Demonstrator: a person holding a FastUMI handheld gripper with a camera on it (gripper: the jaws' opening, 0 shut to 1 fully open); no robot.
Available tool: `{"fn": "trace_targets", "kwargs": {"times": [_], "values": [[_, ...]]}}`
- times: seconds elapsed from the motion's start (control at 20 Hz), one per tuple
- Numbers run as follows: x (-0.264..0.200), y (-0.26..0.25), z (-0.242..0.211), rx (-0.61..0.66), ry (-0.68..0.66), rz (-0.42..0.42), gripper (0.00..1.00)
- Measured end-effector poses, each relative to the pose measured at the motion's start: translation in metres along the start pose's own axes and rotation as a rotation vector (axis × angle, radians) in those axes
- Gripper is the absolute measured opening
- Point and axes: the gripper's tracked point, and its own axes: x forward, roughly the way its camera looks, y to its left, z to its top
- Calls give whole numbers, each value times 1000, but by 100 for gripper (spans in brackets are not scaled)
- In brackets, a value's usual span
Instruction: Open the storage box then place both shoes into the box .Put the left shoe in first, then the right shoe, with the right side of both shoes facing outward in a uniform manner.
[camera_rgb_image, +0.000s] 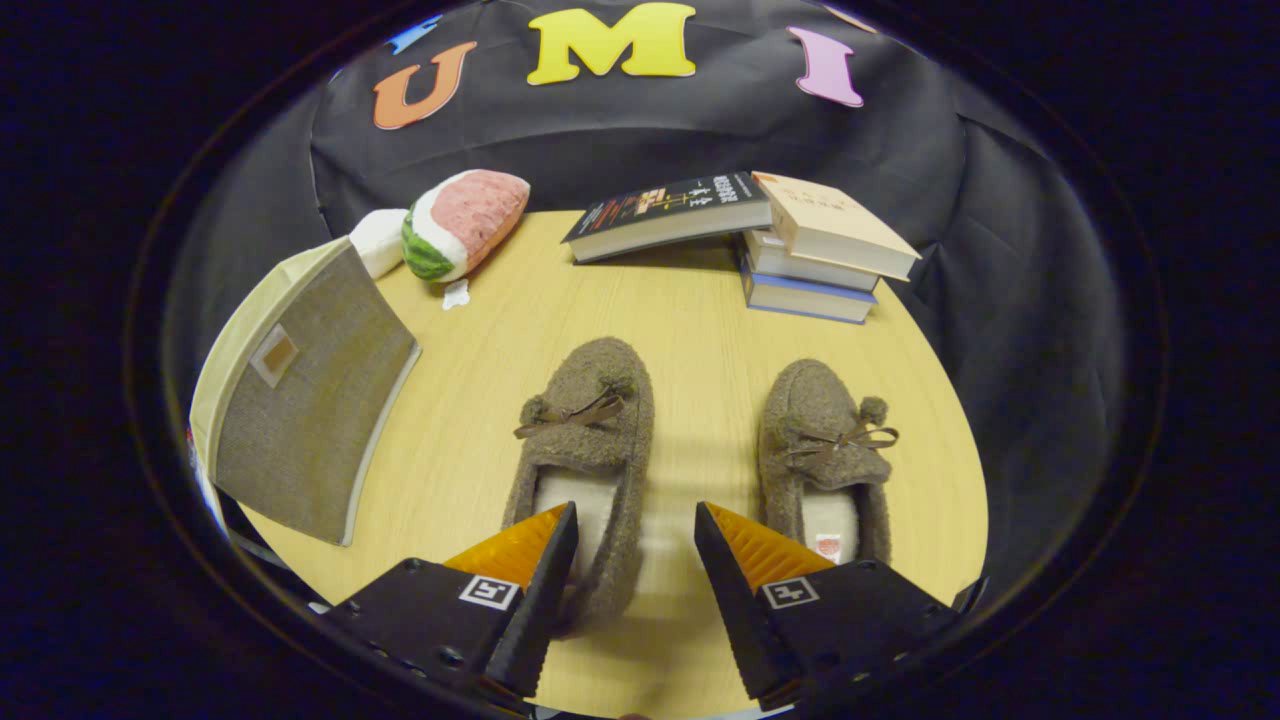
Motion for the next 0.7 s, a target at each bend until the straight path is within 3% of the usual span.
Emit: {"fn": "trace_targets", "kwargs": {"times": [0.15, 0.2, 0.35, 0.45, 0.7], "values": [[25, -1, 0, 26, 38, 2, 49], [25, 3, 0, 36, 48, 14, 46], [26, 3, 1, 28, 67, 0, 22], [27, 1, 1, 43, 78, 3, 1], [10, 8, 8, 192, 80, 71, 0]]}}
